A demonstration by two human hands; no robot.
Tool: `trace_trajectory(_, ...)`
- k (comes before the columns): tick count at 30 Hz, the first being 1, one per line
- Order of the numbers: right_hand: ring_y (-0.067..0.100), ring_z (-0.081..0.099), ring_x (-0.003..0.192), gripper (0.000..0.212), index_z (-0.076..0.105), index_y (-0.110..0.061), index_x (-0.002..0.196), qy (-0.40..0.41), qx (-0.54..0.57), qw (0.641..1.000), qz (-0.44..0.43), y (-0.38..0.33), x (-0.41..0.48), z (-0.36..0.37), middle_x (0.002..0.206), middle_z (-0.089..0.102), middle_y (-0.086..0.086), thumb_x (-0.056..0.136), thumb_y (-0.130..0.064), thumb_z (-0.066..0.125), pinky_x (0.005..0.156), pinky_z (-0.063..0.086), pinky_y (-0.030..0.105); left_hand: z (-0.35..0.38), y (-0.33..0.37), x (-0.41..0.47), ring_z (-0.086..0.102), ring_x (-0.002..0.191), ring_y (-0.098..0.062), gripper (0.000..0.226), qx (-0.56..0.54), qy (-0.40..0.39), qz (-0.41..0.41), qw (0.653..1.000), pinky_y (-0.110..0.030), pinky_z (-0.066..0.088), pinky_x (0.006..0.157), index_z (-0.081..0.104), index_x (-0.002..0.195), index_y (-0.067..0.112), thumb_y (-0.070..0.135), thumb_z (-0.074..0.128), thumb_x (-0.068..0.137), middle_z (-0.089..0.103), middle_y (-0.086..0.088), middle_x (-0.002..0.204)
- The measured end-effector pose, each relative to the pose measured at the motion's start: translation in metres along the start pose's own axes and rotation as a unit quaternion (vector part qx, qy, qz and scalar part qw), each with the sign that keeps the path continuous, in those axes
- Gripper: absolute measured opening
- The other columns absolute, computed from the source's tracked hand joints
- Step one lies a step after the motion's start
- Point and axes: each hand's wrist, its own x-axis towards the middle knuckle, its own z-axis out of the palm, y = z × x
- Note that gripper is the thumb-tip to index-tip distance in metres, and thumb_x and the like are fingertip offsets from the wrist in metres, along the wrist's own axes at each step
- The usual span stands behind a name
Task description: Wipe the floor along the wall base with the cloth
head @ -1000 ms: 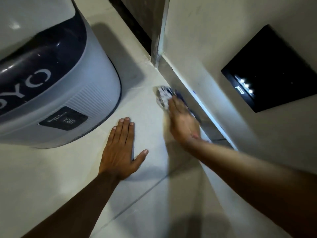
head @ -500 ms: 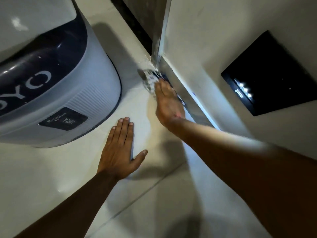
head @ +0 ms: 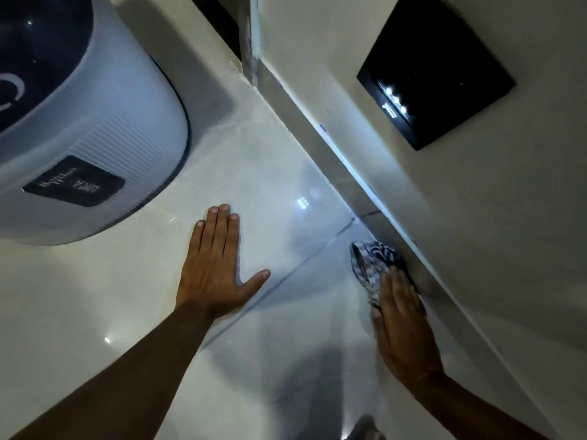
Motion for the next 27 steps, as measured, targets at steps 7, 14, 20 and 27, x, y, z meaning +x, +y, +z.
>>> trace_trajectory(7, 0.034, 0.025, 0.143, 0.057, 0.024, -0.001, 0.148, 0.039, -0.023, 0.989, -0.143, -0.050, 0.124, -0.025, 0.155, 0.027, 0.020, 0.096, -0.019, 0.041, 0.117, 0.022, 0.044, 0.009, 0.002, -0.004, -0.005, 0.156, -0.030, 0.113, 0.010, 0.007, -0.007, 1.000, -0.051, 0.011, 0.126, 0.002, 0.159, 0.007, 0.083, 0.033, 0.081, -0.002, -0.015, 0.169)
trace_trajectory(14, 0.027, 0.014, 0.147, 0.060, 0.013, -0.009, 0.152, 0.021, 0.016, 1.000, -0.012, -0.035, 0.039, -0.016, 0.160, 0.015, 0.012, 0.099, -0.031, 0.031, 0.117, 0.019, 0.043, 0.001, -0.001, -0.004, -0.002, 0.156, -0.030, 0.110, -0.012, 0.007, 0.001, 1.000, -0.053, 0.014, 0.125, 0.004, 0.159, 0.006, 0.081, 0.032, 0.083, 0.001, -0.016, 0.169)
trace_trajectory(20, 0.032, 0.024, 0.143, 0.056, 0.022, -0.008, 0.150, 0.050, 0.025, 0.997, -0.062, -0.059, 0.100, -0.023, 0.157, 0.026, 0.015, 0.098, -0.021, 0.041, 0.116, 0.026, 0.045, 0.007, 0.002, -0.007, -0.004, 0.156, -0.030, 0.110, -0.006, 0.007, -0.010, 1.000, -0.052, 0.013, 0.125, 0.003, 0.159, 0.006, 0.081, 0.031, 0.083, -0.001, -0.015, 0.169)
trace_trajectory(27, 0.024, 0.008, 0.148, 0.060, 0.013, -0.010, 0.152, 0.020, 0.042, 0.999, -0.018, -0.034, 0.038, -0.013, 0.161, 0.012, 0.011, 0.099, -0.026, 0.034, 0.116, 0.024, 0.047, 0.003, 0.001, -0.006, -0.004, 0.156, -0.029, 0.111, -0.016, 0.002, -0.012, 1.000, -0.052, 0.013, 0.125, 0.003, 0.159, 0.007, 0.082, 0.034, 0.083, 0.000, -0.015, 0.169)
